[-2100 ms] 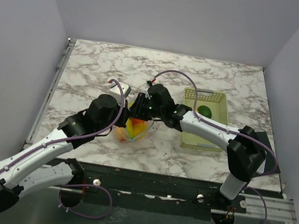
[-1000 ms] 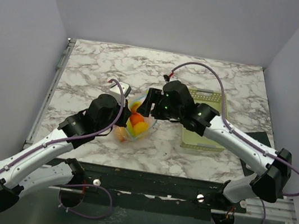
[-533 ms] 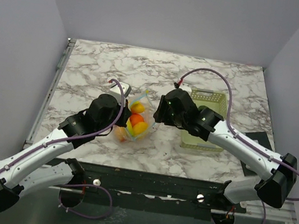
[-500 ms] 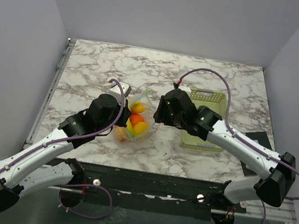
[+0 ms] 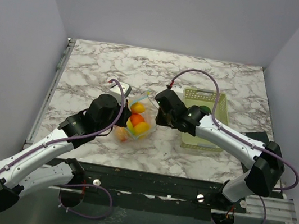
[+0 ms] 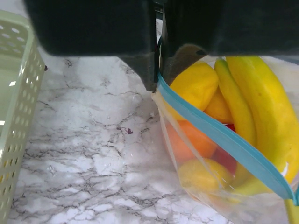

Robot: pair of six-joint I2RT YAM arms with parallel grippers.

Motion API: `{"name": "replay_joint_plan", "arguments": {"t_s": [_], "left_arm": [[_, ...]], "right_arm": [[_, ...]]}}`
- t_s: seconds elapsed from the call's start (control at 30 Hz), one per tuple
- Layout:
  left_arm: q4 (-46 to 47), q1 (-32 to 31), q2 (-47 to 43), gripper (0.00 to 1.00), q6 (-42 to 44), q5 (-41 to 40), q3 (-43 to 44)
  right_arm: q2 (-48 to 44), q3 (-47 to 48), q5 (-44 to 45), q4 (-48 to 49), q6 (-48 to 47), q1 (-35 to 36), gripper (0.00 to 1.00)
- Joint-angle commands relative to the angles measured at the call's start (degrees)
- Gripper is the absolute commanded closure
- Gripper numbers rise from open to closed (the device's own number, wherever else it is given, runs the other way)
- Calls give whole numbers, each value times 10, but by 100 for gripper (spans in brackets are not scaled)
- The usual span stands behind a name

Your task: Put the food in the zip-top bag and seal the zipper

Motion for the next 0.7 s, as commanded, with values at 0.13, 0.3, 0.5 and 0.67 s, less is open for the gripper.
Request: {"name": "replay_joint_plan", "arguments": {"t_s": [0.13, 0.3, 0.5, 0.67], "left_arm": [[3, 0, -1, 100, 5, -6, -6], [0, 0, -6, 100, 8, -27, 2], [-11, 0, -7, 100, -1, -44, 18], [-20, 1, 4, 100, -3, -42, 34]], "right_arm": [[-30, 31, 17, 4, -16, 3, 99], [-70, 51, 2, -5, -34, 3, 99], [-114, 38, -8, -17, -45, 3, 100], [-116, -22, 9, -19, -28, 3, 99]]}}
